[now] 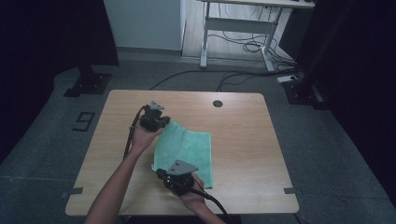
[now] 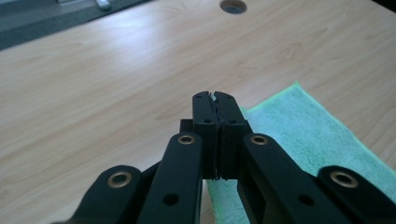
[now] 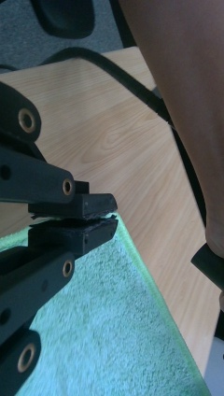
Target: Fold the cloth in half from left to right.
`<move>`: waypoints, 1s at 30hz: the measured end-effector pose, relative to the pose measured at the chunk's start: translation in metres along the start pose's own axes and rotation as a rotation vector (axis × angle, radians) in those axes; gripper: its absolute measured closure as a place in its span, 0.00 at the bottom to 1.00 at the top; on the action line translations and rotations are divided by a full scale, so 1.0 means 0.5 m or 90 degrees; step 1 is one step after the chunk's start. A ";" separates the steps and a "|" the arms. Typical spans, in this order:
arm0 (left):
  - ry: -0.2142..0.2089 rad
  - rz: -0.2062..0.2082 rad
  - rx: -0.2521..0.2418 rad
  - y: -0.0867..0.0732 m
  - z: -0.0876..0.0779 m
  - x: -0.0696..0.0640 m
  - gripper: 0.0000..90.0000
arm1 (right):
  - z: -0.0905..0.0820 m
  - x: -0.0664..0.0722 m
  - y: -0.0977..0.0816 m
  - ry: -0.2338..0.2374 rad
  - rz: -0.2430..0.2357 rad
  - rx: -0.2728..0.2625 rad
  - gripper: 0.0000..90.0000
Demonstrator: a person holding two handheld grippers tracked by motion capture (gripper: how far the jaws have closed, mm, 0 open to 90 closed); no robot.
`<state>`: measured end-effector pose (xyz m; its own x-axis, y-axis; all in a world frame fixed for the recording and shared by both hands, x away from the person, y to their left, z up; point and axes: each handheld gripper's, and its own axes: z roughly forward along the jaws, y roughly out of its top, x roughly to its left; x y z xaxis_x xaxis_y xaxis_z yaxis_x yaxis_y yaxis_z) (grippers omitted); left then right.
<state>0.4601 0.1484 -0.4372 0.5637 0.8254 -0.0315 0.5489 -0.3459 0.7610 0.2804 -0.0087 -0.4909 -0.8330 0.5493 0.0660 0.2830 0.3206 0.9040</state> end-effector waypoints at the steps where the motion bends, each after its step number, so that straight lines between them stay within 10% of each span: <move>1: 0.009 0.003 -0.003 0.004 -0.009 0.003 0.98 | 0.002 0.002 0.005 0.001 -0.001 -0.004 0.95; 9: 0.015 0.010 -0.015 0.015 -0.040 -0.003 0.98 | -0.002 0.033 0.032 0.005 -0.028 -0.027 0.95; 30: -0.017 0.011 0.057 0.014 0.123 -0.070 0.98 | -0.061 -0.050 -0.045 -0.032 0.050 -0.025 0.95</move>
<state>0.4820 0.0897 -0.4705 0.5890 0.8073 -0.0372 0.5912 -0.3989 0.7010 0.2804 -0.0533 -0.5003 -0.7839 0.6097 0.1171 0.3268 0.2449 0.9128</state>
